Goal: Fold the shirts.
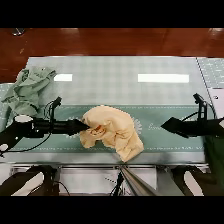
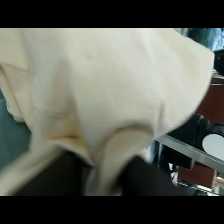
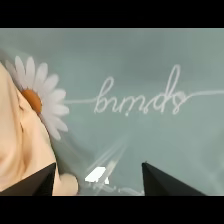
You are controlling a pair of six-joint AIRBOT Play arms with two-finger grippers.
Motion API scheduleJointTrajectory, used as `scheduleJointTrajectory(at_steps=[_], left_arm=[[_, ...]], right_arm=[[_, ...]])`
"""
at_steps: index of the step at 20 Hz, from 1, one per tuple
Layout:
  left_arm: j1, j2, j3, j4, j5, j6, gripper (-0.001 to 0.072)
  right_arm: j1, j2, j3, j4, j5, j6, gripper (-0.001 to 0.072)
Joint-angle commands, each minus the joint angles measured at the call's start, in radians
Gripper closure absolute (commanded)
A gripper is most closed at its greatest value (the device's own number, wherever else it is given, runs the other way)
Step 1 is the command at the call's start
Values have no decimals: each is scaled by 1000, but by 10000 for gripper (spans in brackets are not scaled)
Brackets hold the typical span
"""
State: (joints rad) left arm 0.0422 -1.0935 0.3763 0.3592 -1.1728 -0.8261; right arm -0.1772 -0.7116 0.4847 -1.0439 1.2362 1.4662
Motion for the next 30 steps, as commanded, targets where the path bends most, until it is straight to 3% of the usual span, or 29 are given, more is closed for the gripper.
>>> scheduleJointTrajectory(at_steps=[1,9,13,17,18,19,21,23,25,28,30], left_arm=[[-38,-7,37,-2,67,15,670],[-38,-7,68,-2,66,14,670],[-38,-7,68,-2,66,14,670],[-38,-7,68,-2,66,14,670],[-38,-7,68,-2,66,14,670],[-38,-7,68,-2,66,14,670],[-38,-6,68,-5,66,14,670],[-31,-2,90,-33,54,14,670],[-5,14,166,-102,18,14,670],[6,58,405,-260,48,10,671],[-10,64,655,-256,107,-42,671]], right_arm=[[100,0,-68,28,48,34,85],[412,-48,-150,100,-63,124,86],[457,-207,-138,235,-214,51,87],[516,-369,-56,275,-251,-5,87],[530,-405,-31,275,-249,-9,114],[544,-433,-12,275,-241,-17,258],[555,-472,17,299,-201,-86,693],[546,-450,87,269,-143,-132,695],[481,-390,253,119,-87,-56,695],[322,-342,697,-35,17,12,696],[257,-353,1056,-57,60,16,696]])
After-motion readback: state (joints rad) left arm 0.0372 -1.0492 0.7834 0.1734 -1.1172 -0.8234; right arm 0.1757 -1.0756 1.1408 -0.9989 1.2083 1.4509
